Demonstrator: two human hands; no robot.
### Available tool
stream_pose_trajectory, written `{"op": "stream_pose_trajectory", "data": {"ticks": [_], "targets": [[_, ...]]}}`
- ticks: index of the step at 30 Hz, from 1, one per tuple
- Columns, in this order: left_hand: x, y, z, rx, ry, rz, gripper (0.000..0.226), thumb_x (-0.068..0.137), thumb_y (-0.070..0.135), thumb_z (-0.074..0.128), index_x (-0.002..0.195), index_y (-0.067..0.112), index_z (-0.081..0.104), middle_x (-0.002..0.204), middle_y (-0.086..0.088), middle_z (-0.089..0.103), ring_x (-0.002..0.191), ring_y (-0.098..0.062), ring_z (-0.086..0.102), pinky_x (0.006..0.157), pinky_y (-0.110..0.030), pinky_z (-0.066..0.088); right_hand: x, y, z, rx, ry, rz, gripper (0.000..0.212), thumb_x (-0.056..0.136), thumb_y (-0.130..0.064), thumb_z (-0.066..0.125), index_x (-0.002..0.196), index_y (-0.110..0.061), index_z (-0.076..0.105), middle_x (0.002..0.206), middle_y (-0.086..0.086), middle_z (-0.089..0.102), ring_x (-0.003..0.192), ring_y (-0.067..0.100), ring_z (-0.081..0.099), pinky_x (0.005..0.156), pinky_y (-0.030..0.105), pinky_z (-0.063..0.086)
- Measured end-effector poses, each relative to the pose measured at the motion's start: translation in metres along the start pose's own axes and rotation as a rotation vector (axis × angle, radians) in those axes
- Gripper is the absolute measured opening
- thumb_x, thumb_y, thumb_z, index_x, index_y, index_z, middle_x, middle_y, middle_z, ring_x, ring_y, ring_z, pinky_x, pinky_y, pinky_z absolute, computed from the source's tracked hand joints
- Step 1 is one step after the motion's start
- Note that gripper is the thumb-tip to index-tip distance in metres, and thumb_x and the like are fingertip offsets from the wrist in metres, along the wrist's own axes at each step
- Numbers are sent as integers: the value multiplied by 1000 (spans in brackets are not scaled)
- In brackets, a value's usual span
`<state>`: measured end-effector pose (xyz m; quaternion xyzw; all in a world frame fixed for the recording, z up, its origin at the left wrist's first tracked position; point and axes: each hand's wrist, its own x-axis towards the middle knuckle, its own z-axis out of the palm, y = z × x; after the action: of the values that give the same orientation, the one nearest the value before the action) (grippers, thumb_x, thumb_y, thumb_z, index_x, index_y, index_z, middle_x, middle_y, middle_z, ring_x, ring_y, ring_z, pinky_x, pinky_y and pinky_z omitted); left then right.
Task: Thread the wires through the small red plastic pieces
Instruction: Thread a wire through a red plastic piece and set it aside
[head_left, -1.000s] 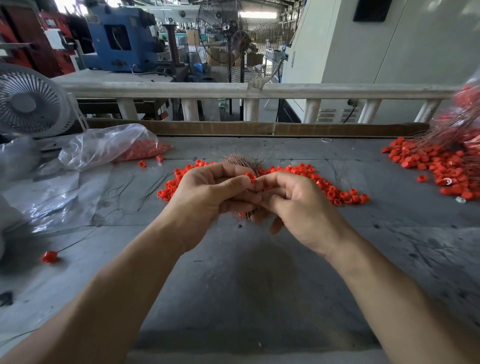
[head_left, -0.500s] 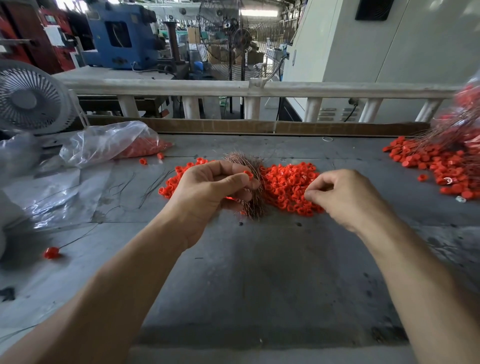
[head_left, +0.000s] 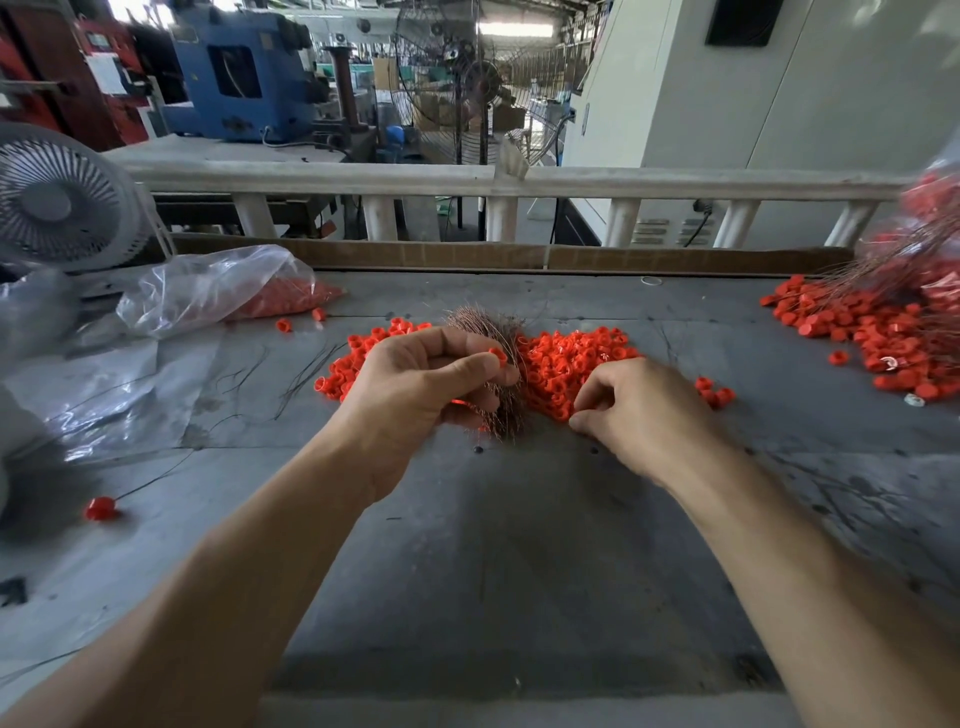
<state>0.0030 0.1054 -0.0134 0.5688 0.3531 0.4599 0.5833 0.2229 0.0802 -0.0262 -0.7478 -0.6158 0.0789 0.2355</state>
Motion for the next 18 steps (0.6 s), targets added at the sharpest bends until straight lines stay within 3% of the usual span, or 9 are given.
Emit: {"op": "stream_pose_trajectory", "data": {"ticks": [3, 7, 11, 18], "targets": [[0, -1, -1, 5, -7, 7, 12, 90, 11, 72, 100, 7, 71, 99, -17, 77, 69, -17, 68, 61, -27, 57, 0, 1, -1, 55, 54, -26, 19, 83, -32, 82, 71, -32, 67, 59, -16, 63, 55, -1, 58, 50, 23, 37], [0, -1, -1, -11, -13, 13, 7, 91, 10, 71, 97, 9, 72, 99, -18, 77, 69, -17, 69, 61, -28, 57, -1, -6, -6, 506, 80, -87, 14, 86, -22, 81, 78, -25, 70, 70, -4, 70, 59, 6, 62, 57, 29, 49], [-1, -1, 1, -40, -25, 17, 8, 86, 11, 75, 94, 11, 73, 98, -19, 77, 73, -20, 71, 65, -31, 59, -8, -19, -9, 890, 34, -119, 11, 90, -12, 74, 91, -23, 72, 73, 2, 72, 56, 11, 59, 41, 23, 40], [-3, 1, 3, -63, -29, 8, 11, 79, 17, 82, 88, 15, 76, 98, -20, 76, 76, -23, 72, 68, -32, 60, -15, -31, -10, 1137, -55, -155, 16, 92, -2, 69, 100, -13, 77, 75, 6, 68, 64, 13, 62, 47, 25, 49]]}}
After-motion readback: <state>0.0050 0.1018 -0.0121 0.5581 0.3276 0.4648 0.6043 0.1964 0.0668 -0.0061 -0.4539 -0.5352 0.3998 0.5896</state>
